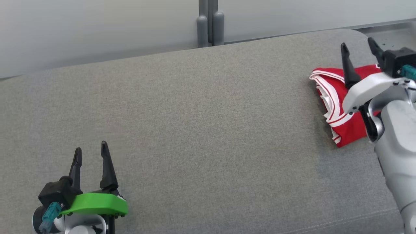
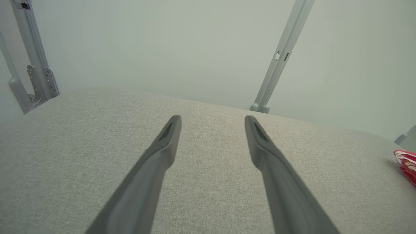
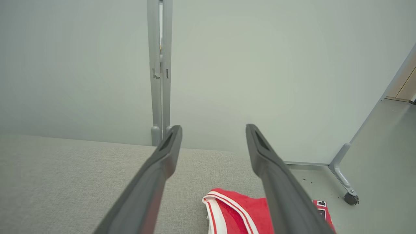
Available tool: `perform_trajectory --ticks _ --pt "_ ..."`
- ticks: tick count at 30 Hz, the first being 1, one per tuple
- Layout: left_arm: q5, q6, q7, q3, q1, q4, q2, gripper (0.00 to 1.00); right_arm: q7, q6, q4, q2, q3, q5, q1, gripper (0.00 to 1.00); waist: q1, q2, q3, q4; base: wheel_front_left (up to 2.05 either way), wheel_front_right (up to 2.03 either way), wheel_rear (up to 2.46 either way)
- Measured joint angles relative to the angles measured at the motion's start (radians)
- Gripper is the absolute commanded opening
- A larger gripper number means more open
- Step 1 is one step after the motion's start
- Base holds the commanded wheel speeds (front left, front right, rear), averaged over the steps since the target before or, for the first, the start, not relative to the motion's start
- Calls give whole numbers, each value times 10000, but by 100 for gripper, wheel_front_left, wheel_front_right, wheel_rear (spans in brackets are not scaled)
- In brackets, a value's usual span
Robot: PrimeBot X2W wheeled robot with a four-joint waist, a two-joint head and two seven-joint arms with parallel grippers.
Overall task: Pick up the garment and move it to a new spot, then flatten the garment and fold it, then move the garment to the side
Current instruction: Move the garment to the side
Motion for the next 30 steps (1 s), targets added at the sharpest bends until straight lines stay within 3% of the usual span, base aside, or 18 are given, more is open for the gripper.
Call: perform_trajectory --ticks 9,17,30 --pt "151 339 75 29 583 -378 144 100 0 0 -2959 1166 -732 -75 2971 100 0 0 -650 236 0 0 0" --pt "105 336 295 -132 1050 -598 217 100 403 -2 -5110 2334 -1053 -853 5253 100 0 1 -772 475 0 0 0" --pt "-69 35 324 -391 1236 -265 274 100 750 -2 -6556 2592 -696 -811 6725 100 0 2 -925 742 0 0 0"
